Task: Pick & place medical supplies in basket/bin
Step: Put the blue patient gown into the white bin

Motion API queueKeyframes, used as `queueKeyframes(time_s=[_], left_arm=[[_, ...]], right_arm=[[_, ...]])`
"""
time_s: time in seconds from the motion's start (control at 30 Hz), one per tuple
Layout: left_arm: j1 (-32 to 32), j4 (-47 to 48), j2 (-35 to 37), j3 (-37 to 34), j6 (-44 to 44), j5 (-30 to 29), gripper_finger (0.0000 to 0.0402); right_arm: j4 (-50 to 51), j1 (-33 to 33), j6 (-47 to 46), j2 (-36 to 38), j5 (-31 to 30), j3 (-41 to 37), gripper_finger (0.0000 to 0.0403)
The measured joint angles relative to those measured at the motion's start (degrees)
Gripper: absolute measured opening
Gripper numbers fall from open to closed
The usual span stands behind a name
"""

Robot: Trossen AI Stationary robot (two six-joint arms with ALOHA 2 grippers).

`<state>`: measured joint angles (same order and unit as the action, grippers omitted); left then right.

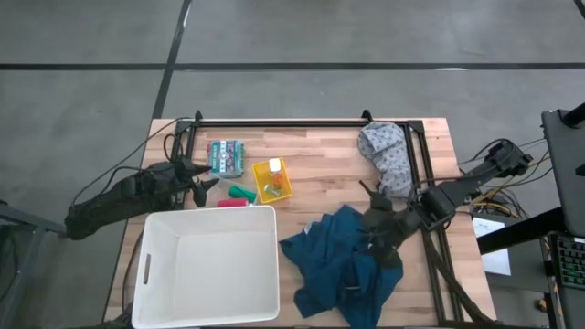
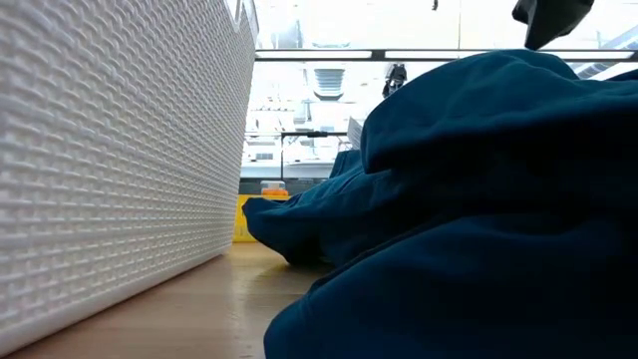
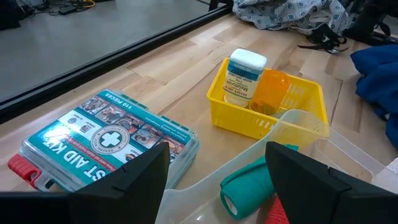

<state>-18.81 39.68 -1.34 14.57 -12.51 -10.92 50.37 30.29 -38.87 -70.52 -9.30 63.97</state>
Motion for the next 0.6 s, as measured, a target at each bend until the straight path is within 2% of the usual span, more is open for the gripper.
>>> queueKeyframes(time_s=[0.1,0.23,0.6], left_arm=[[0.0,0.0,0.0,0.0,0.0,0.02,0.0271],[0.0,0.02,0.0,0.0,0.0,0.02,0.0271],[0.0,0.02,0.0,0.0,0.0,0.02,0.0271]], right_arm=[[-0.27,-0.16,3.08,0.15,0.19,-0.45,0.04],[-0.09,0.6,14.79,1.3,-0.55,-0.51,0.04],[-0.02,0.84,55.85,1.14,-3.11,-2.0,0.04]])
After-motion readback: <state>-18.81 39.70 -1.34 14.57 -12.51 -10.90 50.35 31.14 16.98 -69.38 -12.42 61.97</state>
